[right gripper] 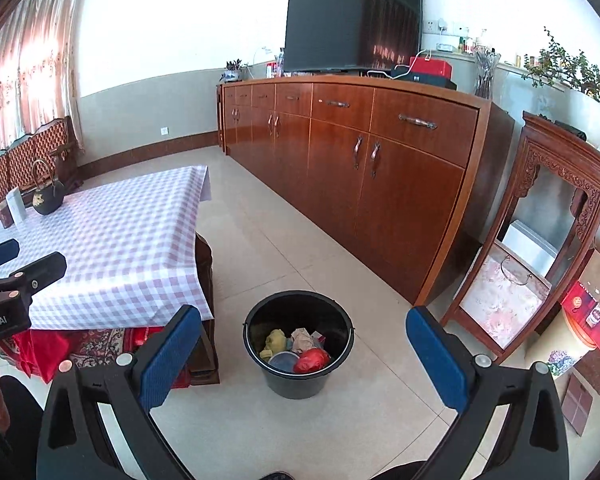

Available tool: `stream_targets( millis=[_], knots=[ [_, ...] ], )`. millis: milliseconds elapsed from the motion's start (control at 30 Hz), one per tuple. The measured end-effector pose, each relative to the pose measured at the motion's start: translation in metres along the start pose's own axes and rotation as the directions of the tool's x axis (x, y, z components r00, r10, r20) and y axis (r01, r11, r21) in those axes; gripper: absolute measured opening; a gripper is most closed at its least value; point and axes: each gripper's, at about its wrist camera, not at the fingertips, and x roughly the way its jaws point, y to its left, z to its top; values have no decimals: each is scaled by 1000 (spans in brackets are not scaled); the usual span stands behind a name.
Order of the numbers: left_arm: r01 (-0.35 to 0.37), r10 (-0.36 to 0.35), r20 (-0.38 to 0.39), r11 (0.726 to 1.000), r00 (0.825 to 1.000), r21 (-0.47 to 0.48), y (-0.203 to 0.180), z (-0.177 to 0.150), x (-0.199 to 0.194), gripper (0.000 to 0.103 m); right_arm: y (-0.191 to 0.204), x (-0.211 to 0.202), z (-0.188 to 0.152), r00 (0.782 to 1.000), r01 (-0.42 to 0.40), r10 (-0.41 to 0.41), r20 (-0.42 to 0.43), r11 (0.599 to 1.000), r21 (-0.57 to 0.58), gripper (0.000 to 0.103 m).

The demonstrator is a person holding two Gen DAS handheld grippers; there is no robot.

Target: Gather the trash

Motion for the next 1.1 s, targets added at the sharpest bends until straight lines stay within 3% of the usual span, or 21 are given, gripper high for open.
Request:
stream_targets(
  millis=[200, 433, 1100],
  knots=[
    [34, -31, 51, 998, 998, -60, 8, -2, -37, 102, 15, -41, 3, 998, -29, 33, 60, 998, -56, 103],
    [32, -24, 117, 997, 993, -64, 16, 0, -54, 102, 21, -55, 13, 997, -23, 27, 66, 998, -56, 103],
    [47, -38, 103, 995, 994, -85, 20, -13, -55, 102, 23, -53, 8, 998, -25, 28, 49, 997, -72, 103]
  ],
)
